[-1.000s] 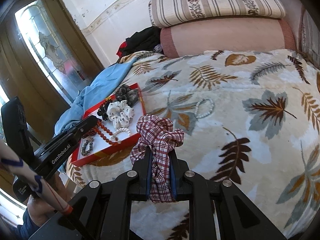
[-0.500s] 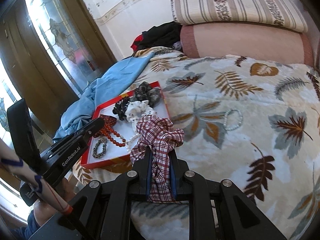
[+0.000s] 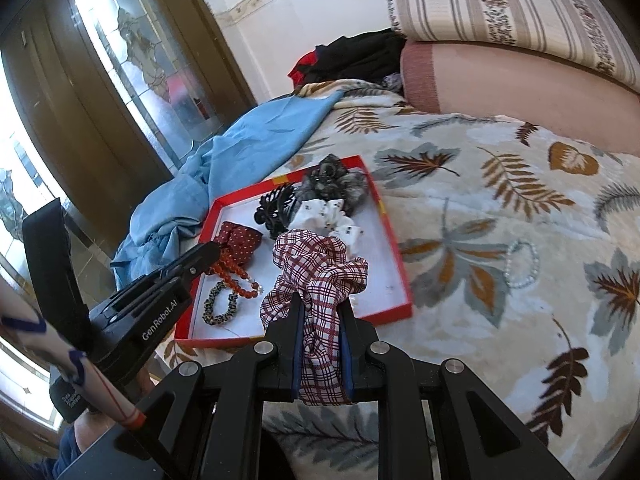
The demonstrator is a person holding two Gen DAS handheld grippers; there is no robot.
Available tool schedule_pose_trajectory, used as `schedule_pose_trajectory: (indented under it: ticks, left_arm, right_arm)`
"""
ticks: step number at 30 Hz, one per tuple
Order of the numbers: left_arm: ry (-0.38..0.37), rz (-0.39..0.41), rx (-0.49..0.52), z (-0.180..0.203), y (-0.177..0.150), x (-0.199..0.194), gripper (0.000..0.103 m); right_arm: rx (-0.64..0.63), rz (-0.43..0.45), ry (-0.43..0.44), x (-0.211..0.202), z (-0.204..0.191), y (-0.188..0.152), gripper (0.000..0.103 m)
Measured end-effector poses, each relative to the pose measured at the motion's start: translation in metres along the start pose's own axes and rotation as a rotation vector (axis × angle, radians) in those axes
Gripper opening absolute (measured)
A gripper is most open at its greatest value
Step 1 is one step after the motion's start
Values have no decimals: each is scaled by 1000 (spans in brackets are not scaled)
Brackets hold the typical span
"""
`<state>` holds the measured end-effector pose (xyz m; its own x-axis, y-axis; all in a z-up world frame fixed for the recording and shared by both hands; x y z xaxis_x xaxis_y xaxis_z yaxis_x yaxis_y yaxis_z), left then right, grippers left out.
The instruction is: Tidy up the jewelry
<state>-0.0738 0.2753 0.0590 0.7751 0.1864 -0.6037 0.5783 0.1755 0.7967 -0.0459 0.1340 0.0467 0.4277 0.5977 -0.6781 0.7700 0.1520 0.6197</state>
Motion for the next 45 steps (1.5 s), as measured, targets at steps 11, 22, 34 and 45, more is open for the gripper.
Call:
schedule_pose_trajectory:
  ticks: [11, 22, 34, 45]
  left_arm:
    - [49, -55, -66, -33, -13, 23, 7]
    - [68, -93, -95, -45, -22, 36, 15]
    - [119, 29, -94, -46, 8, -12, 76]
    - [340, 147, 4, -50, 19, -129, 103]
  right_arm:
    - [-49, -78, -35, 60, -12, -2, 18]
    - [-38, -145, -90, 98, 3, -13, 29]
    - [-44, -9, -98, 43, -2, 13, 70]
    - [-129, 212, -198, -73, -12, -2, 90]
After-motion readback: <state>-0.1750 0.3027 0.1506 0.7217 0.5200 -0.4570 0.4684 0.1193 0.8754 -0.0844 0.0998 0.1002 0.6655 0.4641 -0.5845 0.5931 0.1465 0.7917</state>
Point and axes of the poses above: each gripper's, at about its wrist camera, not at the fingertips, and x roughly the way its jaws point, z to its right, y to its top, the point moved 10 cm from there along x, roughly the way its jaws point, and after that the axes turned 8 degrees about x, right-handed, at the moved point
